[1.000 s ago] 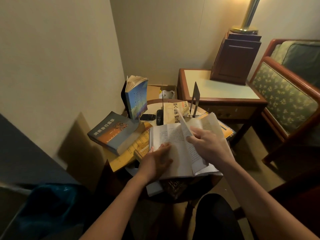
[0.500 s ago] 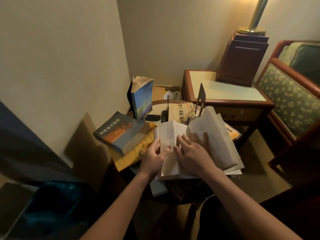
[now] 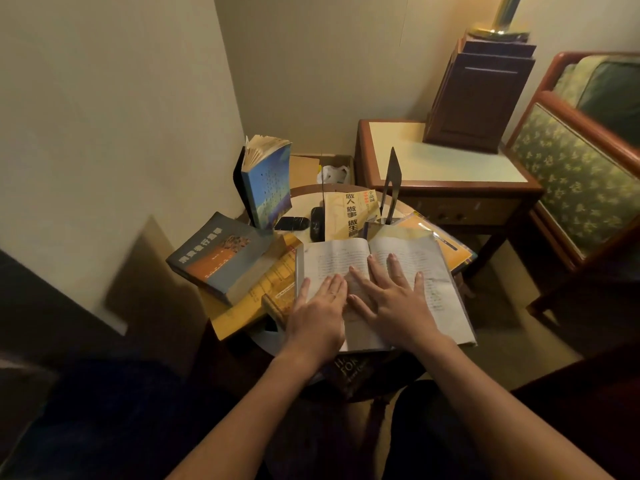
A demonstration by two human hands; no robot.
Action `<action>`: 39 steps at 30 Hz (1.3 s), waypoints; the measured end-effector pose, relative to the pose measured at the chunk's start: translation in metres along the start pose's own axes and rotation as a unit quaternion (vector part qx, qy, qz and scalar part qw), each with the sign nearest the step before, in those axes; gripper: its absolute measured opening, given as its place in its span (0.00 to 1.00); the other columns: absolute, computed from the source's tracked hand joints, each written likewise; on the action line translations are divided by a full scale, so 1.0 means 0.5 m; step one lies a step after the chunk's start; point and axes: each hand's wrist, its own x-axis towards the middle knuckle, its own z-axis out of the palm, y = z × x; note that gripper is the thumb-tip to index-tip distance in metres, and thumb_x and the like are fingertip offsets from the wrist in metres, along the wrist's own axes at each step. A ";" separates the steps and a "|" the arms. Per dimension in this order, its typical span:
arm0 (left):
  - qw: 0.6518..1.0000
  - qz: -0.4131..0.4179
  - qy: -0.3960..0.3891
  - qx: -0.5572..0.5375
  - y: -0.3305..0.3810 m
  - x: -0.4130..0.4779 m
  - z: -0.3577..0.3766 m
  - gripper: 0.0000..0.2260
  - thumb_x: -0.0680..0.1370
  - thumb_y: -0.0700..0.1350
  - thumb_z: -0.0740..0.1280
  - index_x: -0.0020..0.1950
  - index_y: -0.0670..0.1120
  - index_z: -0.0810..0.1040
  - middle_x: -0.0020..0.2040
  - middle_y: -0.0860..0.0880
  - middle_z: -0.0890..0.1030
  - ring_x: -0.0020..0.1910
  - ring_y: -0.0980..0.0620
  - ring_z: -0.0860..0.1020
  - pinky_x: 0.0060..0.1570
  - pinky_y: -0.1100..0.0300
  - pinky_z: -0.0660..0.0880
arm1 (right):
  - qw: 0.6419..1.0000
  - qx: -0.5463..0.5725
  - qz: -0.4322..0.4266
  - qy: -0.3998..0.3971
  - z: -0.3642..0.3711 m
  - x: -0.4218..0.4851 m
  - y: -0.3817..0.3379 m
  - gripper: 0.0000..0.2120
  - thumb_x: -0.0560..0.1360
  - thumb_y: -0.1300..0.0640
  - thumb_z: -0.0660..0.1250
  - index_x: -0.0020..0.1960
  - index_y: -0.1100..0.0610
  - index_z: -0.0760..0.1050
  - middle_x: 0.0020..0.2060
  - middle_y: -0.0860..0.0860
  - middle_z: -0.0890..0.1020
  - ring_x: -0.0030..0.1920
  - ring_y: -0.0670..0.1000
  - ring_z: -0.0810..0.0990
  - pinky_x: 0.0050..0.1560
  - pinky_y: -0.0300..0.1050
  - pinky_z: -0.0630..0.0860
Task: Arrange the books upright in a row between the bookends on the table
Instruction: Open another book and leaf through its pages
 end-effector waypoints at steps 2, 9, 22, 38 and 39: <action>0.999 -0.013 -0.031 0.016 -0.002 0.020 -0.006 0.27 0.83 0.43 0.52 0.82 0.45 0.50 0.82 0.49 0.53 0.80 0.56 0.49 0.78 0.46 0.39 | 1.000 -0.005 -0.001 0.002 0.006 -0.001 0.001 0.30 0.78 0.30 0.39 0.79 0.34 0.41 0.81 0.44 0.42 0.79 0.56 0.33 0.73 0.75 0.39; 0.997 -0.026 -0.072 0.024 -0.031 0.132 -0.023 0.28 0.83 0.44 0.53 0.82 0.48 0.47 0.82 0.51 0.49 0.81 0.54 0.47 0.77 0.43 0.38 | 1.000 0.001 0.006 0.005 0.008 0.003 0.000 0.27 0.82 0.34 0.41 0.79 0.34 0.40 0.81 0.44 0.41 0.79 0.55 0.32 0.74 0.74 0.37; 0.997 -0.020 -0.038 -0.058 0.024 -0.111 0.015 0.26 0.83 0.53 0.46 0.82 0.51 0.48 0.81 0.56 0.47 0.79 0.60 0.41 0.75 0.47 0.32 | 1.000 0.003 0.006 0.022 0.024 0.000 -0.001 0.27 0.82 0.36 0.41 0.79 0.35 0.38 0.80 0.43 0.37 0.77 0.55 0.28 0.74 0.71 0.33; 0.996 -0.055 -0.060 -0.031 -0.011 0.069 0.004 0.25 0.85 0.50 0.45 0.82 0.48 0.44 0.82 0.52 0.43 0.80 0.53 0.40 0.77 0.40 0.38 | 1.000 0.010 0.017 0.013 0.017 -0.001 -0.007 0.27 0.81 0.34 0.40 0.78 0.33 0.37 0.80 0.43 0.38 0.78 0.55 0.29 0.74 0.71 0.35; 0.996 -0.054 -0.051 -0.043 -0.008 0.045 0.012 0.25 0.85 0.51 0.45 0.82 0.48 0.43 0.82 0.52 0.42 0.80 0.55 0.39 0.77 0.41 0.38 | 1.000 0.013 0.017 0.014 0.018 -0.001 -0.008 0.27 0.81 0.33 0.40 0.78 0.33 0.38 0.80 0.43 0.38 0.78 0.55 0.29 0.74 0.71 0.34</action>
